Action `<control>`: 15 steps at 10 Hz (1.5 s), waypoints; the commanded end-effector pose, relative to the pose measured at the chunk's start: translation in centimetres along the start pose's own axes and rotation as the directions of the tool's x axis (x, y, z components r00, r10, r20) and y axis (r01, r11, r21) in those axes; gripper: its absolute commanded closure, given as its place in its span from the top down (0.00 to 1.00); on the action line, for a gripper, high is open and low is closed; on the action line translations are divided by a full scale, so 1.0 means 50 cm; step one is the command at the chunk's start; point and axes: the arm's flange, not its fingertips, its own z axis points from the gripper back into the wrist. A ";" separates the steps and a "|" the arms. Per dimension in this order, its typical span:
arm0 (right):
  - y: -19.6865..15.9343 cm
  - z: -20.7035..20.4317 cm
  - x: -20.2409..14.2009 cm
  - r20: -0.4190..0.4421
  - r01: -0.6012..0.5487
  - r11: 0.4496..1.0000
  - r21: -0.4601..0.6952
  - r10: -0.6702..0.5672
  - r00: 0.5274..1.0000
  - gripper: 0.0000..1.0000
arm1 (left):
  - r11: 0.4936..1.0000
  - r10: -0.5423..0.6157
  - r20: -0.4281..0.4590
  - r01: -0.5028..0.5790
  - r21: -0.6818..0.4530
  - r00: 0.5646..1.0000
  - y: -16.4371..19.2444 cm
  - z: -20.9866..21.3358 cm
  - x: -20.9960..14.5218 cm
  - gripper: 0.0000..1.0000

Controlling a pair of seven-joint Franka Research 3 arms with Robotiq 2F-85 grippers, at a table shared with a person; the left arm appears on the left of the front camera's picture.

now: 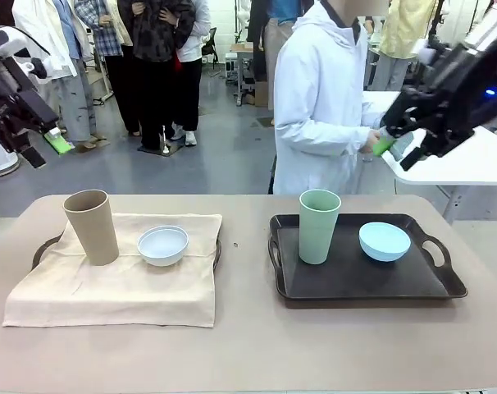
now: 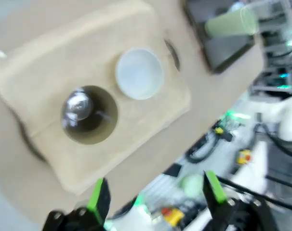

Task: Set up a tray with a mat and arrange the tableware.
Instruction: Pick up the Picnic Bowl and Reusable plastic cup from the Handle tray in front of the human's position and hold them in the air.

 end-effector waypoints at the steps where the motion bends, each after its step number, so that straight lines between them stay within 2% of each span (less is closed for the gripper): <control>1: -0.076 0.003 -0.036 0.006 0.004 0.995 0.100 -0.005 1.000 0.67 | 0.991 0.033 0.064 -0.024 -0.134 0.997 0.041 0.037 -0.043 1.00; 5: -0.206 0.068 -0.098 0.062 0.102 0.981 0.165 -0.114 0.992 0.67 | 0.975 0.136 0.175 -0.100 -0.200 0.975 0.135 0.078 -0.143 1.00; 7: -0.212 0.059 -0.101 0.054 0.167 0.978 0.123 -0.174 0.983 0.67 | 0.974 0.116 0.165 -0.080 -0.211 0.980 0.151 0.075 -0.146 1.00; 8: -0.215 0.082 -0.091 0.054 0.119 0.984 0.135 -0.127 0.990 0.67 | 0.975 0.158 0.150 -0.130 -0.178 0.976 0.154 0.095 -0.149 1.00; 12: -0.219 0.082 -0.094 0.058 0.135 0.984 0.119 -0.142 0.988 0.67 | 0.975 0.153 0.150 -0.124 -0.185 0.977 0.158 0.088 -0.151 1.00; 13: -0.260 0.108 -0.058 0.028 0.169 0.972 0.162 -0.176 0.984 0.67 | 0.961 0.207 0.172 -0.167 -0.220 0.963 0.163 0.088 -0.164 1.00; 14: -0.329 0.137 -0.030 -0.008 0.226 0.967 0.122 -0.226 0.974 0.67 | 0.945 0.242 0.187 -0.187 -0.268 0.952 0.180 0.091 -0.190 1.00; 15: -0.371 0.166 -0.024 -0.053 0.234 0.960 0.156 -0.228 0.972 0.67 | 0.922 0.289 0.177 -0.224 -0.316 0.941 0.195 0.089 -0.215 1.00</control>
